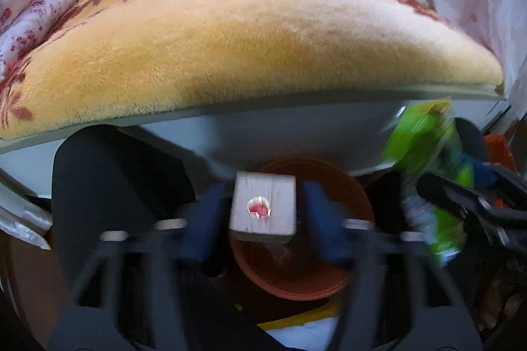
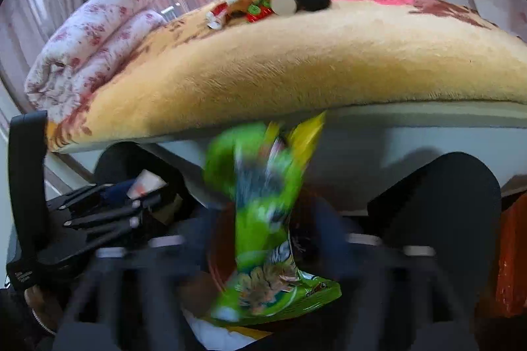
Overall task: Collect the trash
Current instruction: 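Lower both tools over the bucket and release the block and snack bag, then grasp the black round cap with the right tool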
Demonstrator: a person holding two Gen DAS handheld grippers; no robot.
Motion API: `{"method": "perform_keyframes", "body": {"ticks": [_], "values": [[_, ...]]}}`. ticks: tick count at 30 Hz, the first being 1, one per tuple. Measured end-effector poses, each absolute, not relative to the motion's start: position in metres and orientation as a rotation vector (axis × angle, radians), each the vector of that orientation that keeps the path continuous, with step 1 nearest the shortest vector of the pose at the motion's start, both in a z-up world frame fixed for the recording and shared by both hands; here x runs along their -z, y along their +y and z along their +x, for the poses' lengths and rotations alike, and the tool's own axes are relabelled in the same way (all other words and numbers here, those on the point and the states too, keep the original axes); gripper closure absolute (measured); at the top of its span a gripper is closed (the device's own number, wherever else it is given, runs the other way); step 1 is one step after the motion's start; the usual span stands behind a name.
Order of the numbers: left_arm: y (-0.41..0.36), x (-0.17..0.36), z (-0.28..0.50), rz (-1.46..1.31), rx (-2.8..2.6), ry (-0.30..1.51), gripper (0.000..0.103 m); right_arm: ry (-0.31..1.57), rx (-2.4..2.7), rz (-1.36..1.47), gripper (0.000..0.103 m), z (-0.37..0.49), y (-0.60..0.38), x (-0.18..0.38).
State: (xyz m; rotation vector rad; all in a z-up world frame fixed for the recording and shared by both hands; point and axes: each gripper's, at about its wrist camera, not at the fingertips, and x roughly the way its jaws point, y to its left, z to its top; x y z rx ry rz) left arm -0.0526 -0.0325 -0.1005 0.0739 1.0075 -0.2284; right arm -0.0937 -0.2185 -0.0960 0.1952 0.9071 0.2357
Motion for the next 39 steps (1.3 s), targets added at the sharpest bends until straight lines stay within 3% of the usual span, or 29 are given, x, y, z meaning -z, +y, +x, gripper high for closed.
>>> {"method": "perform_keyframes", "body": {"ticks": [11, 16, 21, 28, 39], "values": [[-0.031, 0.094, -0.057, 0.071, 0.231, 0.974, 0.021, 0.881, -0.183, 0.245, 0.029, -0.097, -0.238, 0.094], [-0.024, 0.073, -0.054, 0.055, 0.232, 0.9, 0.021, 0.806, -0.211, 0.203, 0.029, -0.082, -0.243, 0.063], [-0.016, 0.045, -0.041, 0.038, 0.215, 0.822, 0.015, 0.711, -0.216, 0.116, 0.029, -0.023, -0.247, 0.019], [-0.003, 0.03, -0.008, -0.036, 0.179, 0.793, 0.014, 0.667, -0.2, 0.061, 0.03, 0.101, -0.255, -0.012], [-0.007, 0.037, 0.017, -0.039, 0.18, 0.806, 0.014, 0.846, -0.186, 0.231, 0.033, 0.248, -0.272, 0.032]]}}
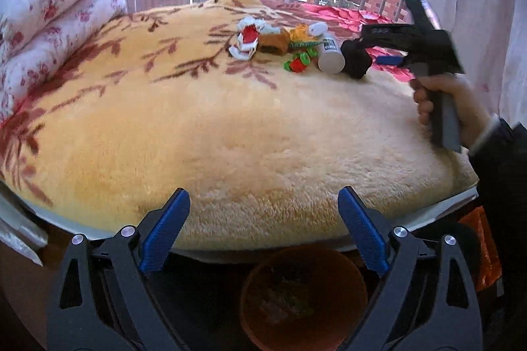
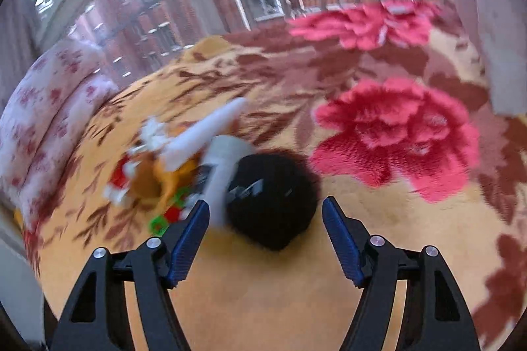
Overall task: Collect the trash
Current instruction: 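Grasp the black round cap with the right tool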
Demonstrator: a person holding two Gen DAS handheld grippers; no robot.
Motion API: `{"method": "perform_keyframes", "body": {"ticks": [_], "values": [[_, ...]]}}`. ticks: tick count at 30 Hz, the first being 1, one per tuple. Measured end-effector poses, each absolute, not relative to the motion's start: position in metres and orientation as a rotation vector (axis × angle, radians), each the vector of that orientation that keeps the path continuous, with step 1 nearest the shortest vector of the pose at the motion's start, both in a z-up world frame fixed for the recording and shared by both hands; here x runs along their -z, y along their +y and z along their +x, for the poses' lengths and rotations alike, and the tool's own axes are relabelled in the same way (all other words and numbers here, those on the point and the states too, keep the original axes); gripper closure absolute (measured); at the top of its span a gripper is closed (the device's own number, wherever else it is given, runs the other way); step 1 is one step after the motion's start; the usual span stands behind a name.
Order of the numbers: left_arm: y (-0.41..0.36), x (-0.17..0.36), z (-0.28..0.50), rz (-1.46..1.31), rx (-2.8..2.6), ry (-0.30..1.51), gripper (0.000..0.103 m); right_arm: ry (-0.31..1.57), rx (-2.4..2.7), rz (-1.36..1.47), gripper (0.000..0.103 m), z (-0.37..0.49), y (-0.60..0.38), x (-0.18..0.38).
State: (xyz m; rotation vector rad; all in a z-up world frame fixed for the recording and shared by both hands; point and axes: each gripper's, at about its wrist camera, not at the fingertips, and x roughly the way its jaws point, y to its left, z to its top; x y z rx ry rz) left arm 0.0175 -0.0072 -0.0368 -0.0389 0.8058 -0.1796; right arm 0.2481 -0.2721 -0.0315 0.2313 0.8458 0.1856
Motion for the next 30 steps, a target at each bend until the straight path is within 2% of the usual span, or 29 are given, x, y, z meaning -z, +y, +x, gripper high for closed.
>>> {"method": "perform_keyframes", "body": {"ticks": [2, 3, 8, 11, 17, 24, 26, 30], "values": [[-0.009, 0.033, 0.02, -0.027, 0.181, 0.787, 0.014, 0.888, -0.2, 0.277, 0.033, 0.265, -0.275, 0.045], [-0.009, 0.032, 0.021, -0.027, 0.182, 0.785, 0.014, 0.903, -0.22, 0.31, 0.04, 0.27, -0.275, 0.05], [-0.014, 0.027, 0.035, -0.035, 0.19, 0.783, 0.014, 0.893, -0.243, 0.341, 0.051, 0.26, -0.275, 0.051], [-0.017, 0.023, 0.053, -0.027, 0.185, 0.789, 0.014, 0.844, -0.227, 0.308, 0.051, 0.232, -0.278, 0.039], [-0.044, 0.019, 0.115, 0.015, 0.254, 0.816, 0.014, 0.653, -0.226, 0.255, 0.05, 0.117, -0.292, 0.007], [-0.085, 0.034, 0.198, 0.078, 0.359, 0.929, 0.014, 0.598, -0.198, 0.33, 0.049, 0.039, -0.322, 0.012], [-0.091, 0.04, 0.215, 0.053, 0.365, 0.962, 0.017, 0.594, -0.185, 0.351, 0.049, 0.028, -0.33, 0.016], [-0.105, 0.058, 0.257, 0.062, 0.316, 1.053, 0.044, 0.601, -0.167, 0.382, 0.049, 0.022, -0.342, 0.025]]}}
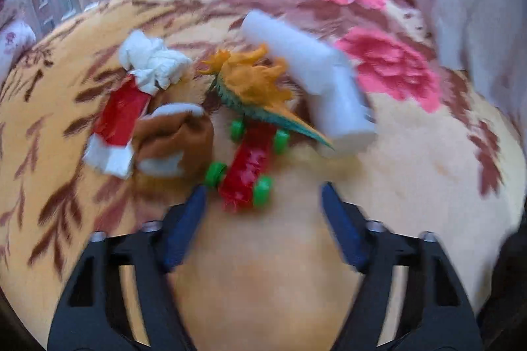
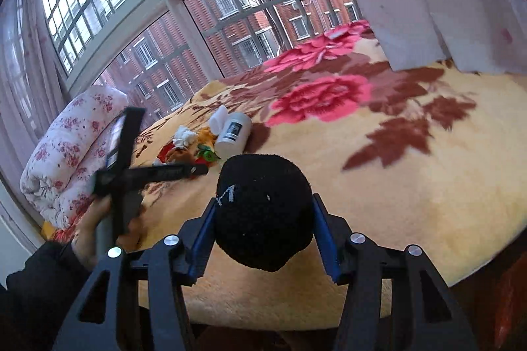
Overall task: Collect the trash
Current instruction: 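Grasp the black round cap with the right tool, then grasp the red toy car with the left tool while the right tool holds the cap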
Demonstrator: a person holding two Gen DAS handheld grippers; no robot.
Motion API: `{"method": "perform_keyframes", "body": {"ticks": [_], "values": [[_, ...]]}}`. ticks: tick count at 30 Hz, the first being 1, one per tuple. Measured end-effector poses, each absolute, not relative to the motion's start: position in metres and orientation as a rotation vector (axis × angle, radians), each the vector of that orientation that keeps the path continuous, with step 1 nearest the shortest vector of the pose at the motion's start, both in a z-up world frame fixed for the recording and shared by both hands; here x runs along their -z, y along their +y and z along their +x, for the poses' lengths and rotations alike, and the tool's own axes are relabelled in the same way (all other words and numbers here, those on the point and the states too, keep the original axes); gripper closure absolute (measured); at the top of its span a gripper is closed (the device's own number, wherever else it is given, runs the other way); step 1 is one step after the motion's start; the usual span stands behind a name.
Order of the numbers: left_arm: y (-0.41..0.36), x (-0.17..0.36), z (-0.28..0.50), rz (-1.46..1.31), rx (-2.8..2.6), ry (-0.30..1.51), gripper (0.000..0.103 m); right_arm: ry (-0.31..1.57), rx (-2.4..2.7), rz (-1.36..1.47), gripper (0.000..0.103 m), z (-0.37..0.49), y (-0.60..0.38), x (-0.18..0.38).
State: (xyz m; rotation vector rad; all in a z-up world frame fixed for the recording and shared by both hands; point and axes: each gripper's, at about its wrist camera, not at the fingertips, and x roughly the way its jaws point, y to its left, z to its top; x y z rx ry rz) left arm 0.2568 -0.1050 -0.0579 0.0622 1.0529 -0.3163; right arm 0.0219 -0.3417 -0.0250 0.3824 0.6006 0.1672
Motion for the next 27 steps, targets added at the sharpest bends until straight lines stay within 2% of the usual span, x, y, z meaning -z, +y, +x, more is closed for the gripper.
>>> {"method": "perform_keyframes", "body": {"ticks": [1, 2, 5, 13, 14, 16, 17, 18, 22, 27], "values": [[-0.107, 0.063, 0.266, 0.061, 0.312, 1.08, 0.052, 0.604, -0.161, 0.387, 0.049, 0.021, -0.344, 0.028], [-0.106, 0.066, 0.274, 0.051, 0.312, 1.085, 0.053, 0.605, -0.157, 0.39, 0.049, 0.02, -0.345, 0.03], [-0.105, 0.062, 0.28, 0.069, 0.334, 1.057, 0.066, 0.602, -0.152, 0.389, 0.049, 0.017, -0.348, 0.033], [-0.111, 0.061, 0.274, 0.154, 0.353, 1.003, 0.066, 0.609, -0.156, 0.387, 0.049, 0.012, -0.345, 0.036], [-0.112, 0.061, 0.275, 0.156, 0.353, 1.001, 0.065, 0.611, -0.159, 0.388, 0.049, 0.011, -0.345, 0.036], [-0.114, 0.061, 0.275, 0.174, 0.342, 1.005, 0.051, 0.611, -0.16, 0.385, 0.049, 0.009, -0.343, 0.036], [-0.115, 0.061, 0.276, 0.181, 0.339, 1.004, 0.04, 0.612, -0.161, 0.383, 0.049, 0.009, -0.343, 0.036], [-0.117, 0.06, 0.275, 0.195, 0.331, 0.999, 0.033, 0.614, -0.162, 0.381, 0.049, 0.009, -0.343, 0.037], [-0.129, 0.059, 0.27, 0.289, 0.332, 0.964, 0.026, 0.613, -0.165, 0.393, 0.049, 0.009, -0.346, 0.038], [-0.15, 0.063, 0.277, 0.403, 0.33, 0.936, 0.029, 0.611, -0.163, 0.391, 0.049, 0.009, -0.345, 0.039]]}}
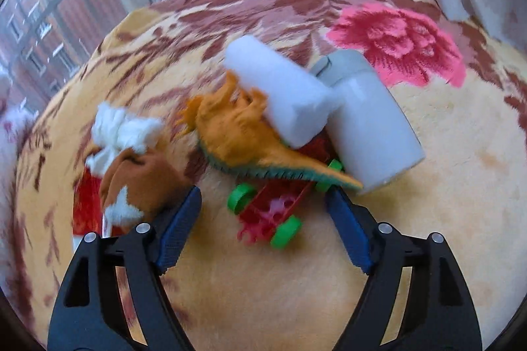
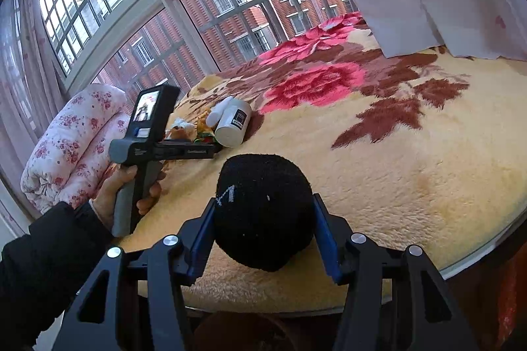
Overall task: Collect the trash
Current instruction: 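Grasp the red toy car with the left tool while the right tool holds the cap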
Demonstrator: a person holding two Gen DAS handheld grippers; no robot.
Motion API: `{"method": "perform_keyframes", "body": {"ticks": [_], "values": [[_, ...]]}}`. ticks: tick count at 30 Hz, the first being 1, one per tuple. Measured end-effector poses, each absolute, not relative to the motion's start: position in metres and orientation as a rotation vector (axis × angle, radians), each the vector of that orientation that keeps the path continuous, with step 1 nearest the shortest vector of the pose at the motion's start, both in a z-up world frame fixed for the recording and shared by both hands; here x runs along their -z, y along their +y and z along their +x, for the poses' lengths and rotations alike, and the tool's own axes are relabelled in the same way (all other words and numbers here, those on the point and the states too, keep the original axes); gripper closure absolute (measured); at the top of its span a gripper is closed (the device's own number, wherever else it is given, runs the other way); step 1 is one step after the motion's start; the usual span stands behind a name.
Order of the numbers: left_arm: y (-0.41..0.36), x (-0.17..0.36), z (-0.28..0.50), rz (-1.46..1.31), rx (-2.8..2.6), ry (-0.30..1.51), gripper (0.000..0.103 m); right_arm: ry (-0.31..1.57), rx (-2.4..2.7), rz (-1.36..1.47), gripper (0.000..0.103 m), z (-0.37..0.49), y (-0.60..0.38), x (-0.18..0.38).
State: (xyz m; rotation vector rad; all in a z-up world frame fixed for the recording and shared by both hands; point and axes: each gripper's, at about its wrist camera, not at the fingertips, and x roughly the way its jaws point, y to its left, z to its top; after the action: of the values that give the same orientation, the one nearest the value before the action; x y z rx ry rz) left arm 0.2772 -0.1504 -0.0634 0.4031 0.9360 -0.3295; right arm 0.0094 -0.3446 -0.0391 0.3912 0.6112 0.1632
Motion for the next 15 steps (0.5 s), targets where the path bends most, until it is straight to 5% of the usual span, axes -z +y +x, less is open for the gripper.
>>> {"method": "perform_keyframes", "body": {"ticks": [1, 3, 15], "values": [[-0.154, 0.065, 0.279, 0.412, 0.34, 0.935, 0.048, 0.612, -0.162, 0.391, 0.049, 0.009, -0.344, 0.039], [-0.159, 0.068, 0.282, 0.406, 0.391, 0.954, 0.064, 0.613, -0.161, 0.394, 0.049, 0.009, -0.345, 0.039], [-0.127, 0.045, 0.206, 0.326, 0.429, 0.935, 0.064, 0.627, -0.182, 0.376, 0.049, -0.001, -0.333, 0.031]]}}
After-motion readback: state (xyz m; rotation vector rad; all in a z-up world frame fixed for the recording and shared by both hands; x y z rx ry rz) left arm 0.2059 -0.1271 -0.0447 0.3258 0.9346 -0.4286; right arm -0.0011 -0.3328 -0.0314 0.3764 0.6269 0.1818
